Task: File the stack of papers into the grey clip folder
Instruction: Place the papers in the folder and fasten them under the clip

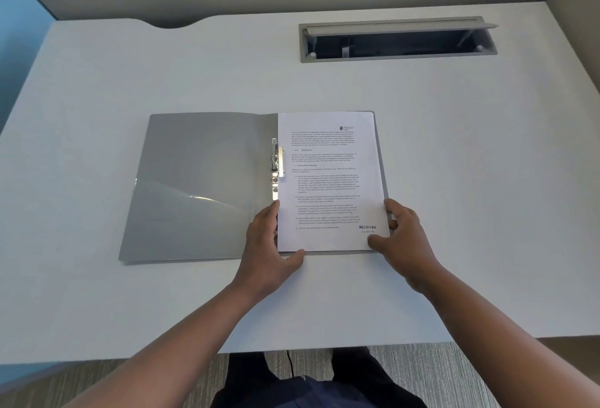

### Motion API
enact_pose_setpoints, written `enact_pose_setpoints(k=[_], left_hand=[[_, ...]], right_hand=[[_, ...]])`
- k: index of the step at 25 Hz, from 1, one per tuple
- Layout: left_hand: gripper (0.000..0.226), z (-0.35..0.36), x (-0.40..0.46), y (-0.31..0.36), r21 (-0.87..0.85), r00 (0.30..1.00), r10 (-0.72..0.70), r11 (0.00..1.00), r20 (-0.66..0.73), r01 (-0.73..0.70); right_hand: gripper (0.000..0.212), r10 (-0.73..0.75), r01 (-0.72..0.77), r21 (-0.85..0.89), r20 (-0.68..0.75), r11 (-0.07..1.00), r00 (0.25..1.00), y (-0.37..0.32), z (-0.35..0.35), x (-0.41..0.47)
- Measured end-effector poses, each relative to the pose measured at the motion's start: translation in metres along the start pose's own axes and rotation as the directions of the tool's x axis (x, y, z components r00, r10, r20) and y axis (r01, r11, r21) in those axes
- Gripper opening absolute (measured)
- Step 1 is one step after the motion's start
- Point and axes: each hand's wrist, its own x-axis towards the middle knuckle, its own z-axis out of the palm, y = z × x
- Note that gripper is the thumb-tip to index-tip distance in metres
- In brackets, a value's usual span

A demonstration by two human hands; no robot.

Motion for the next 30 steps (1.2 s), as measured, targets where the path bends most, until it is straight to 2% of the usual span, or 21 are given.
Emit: enact_pose_setpoints(k=[3,5,11,15,23,28,30], left_hand=[[0.1,0.0,0.001,0.001,0.002,1.0,-0.008,1.0,0.003,0.008],[0.101,-0.001,0.001,0.0,0.009,1.0,-0.013,1.0,0.005,0.012],[0.099,0.001,0.0,0.001,0.01,1.0,-0.018,1.0,-0.001,0.018],[0.086,0.001,0.001,0.004,0.007,0.999,-0.03,1.0,-0.025,0.03],[0.061,0.0,0.002,0.007,0.105,0.998,-0.004,0.994,-0.055,0.01],[0.056,0.0,0.005,0.009,0.177,0.998,0.019,0.984,-0.055,-0.009],[0.055,0.0,0.008,0.01,0.237,0.999,0.024,0.971,-0.031,-0.015]], right_hand=[[0.053,-0.023,0.023,0.046,0.01,0.999,1.0,-0.004,-0.003,0.002],[0.047,-0.017,0.016,0.055,0.009,0.998,1.0,-0.006,-0.005,0.002],[0.07,0.004,-0.005,0.064,0.014,0.998,1.0,-0.003,-0.002,0.002],[0.061,-0.012,0.011,0.098,0.002,0.995,1.0,-0.003,-0.004,0.004],[0.075,0.014,-0.014,0.061,-0.004,0.998,1.0,0.0,-0.002,0.007],[0.06,0.005,-0.004,0.067,-0.008,0.998,1.0,0.0,-0.004,0.01],[0.062,0.012,-0.011,0.032,-0.004,0.999,1.0,0.0,-0.003,0.012]])
